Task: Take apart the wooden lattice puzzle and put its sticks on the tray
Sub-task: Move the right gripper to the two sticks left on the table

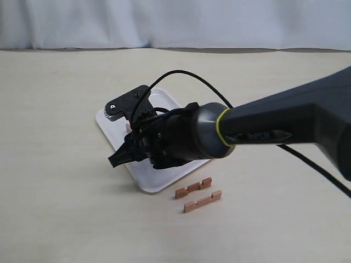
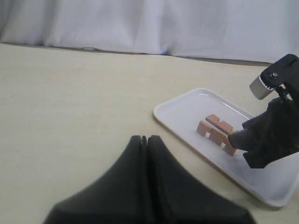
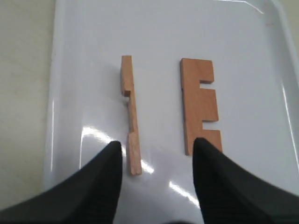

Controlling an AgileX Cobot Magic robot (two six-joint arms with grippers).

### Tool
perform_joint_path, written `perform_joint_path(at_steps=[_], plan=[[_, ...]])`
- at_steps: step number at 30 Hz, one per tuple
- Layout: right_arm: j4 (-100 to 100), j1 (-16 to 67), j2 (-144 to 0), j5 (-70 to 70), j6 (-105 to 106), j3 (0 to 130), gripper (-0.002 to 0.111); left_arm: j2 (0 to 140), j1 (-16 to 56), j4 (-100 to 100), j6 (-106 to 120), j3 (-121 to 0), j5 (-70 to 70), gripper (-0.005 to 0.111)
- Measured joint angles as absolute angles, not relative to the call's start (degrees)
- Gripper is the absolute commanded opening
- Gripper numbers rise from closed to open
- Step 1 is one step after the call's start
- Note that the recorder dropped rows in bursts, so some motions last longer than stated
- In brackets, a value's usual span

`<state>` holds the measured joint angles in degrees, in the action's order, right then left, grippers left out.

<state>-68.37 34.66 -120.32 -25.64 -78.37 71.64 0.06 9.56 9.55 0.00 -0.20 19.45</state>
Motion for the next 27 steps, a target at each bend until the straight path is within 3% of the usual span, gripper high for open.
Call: perform_joint_path(at_steps=[9, 15, 18, 27], plan=[[-45.85, 34.79, -110.44, -27.03, -51.41, 71.77, 0.051, 0.06, 9.56, 9.55, 0.00, -0.20, 19.45, 0.000], [-34.24, 34.79, -103.99, -38.39, -35.64, 71.77, 0.076, 0.06, 9.56, 9.55, 0.00, -0.20, 19.45, 0.000], [-26.92, 34.79, -101.66, -42.51, -26.77, 71.77, 0.082, 0.06, 9.56, 9.55, 0.00, -0.20, 19.45, 0.000], [-14.92, 34.32, -99.06, -52.74, -13.38, 65.60, 0.082, 0.06, 9.56, 9.55, 0.00, -0.20, 19.45, 0.000]])
